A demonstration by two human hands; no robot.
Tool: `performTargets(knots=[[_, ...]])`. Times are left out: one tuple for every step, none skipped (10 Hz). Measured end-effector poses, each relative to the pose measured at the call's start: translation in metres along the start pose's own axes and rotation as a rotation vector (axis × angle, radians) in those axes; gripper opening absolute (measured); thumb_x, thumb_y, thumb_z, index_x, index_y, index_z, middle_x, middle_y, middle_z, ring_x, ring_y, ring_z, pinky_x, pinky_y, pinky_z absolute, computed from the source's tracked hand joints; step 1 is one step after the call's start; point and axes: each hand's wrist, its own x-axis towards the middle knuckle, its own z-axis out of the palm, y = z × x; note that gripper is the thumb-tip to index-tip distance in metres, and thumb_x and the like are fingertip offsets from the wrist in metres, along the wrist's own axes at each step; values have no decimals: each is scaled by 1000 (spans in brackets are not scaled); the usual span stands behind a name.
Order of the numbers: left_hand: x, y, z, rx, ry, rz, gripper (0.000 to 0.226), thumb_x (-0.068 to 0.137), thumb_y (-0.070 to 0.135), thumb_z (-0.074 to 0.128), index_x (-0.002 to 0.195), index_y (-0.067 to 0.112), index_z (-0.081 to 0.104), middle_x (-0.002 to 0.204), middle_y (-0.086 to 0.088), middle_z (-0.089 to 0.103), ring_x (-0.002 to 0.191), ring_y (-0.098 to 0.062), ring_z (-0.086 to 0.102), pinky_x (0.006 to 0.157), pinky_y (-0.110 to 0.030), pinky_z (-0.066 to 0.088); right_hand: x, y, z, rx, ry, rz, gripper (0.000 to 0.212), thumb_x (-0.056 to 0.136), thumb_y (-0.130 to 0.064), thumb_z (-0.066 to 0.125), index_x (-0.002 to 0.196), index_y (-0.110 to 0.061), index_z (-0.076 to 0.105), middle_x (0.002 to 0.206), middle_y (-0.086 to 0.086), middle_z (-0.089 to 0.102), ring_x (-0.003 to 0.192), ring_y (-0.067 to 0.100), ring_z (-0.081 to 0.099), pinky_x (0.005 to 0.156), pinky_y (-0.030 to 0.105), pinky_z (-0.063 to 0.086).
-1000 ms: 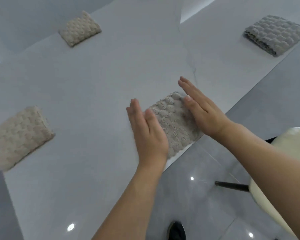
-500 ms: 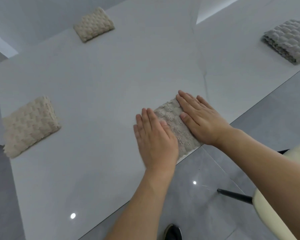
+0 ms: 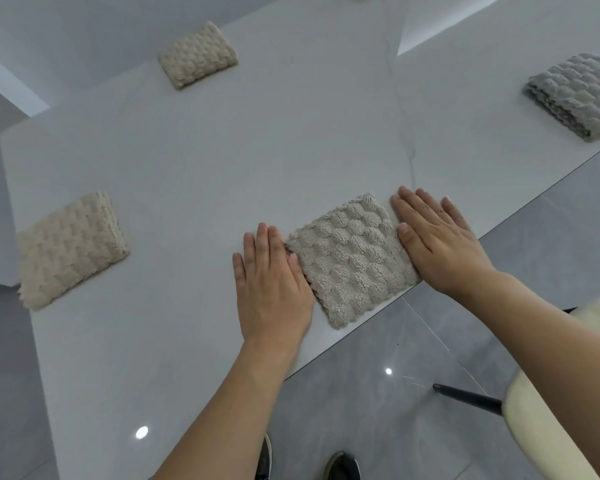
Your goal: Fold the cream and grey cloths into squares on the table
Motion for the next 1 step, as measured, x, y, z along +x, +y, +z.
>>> performTargets(knots=[[6,-5,-11,-245,10,-47,64,97,38,14,155,12,22,164,-2,15,151,-17,4,122,-34,-3,-1,-10,-17,356,126,121,55,100,-43,29,150,-22,30,157,-6,27,145,8,19,120,28,8]])
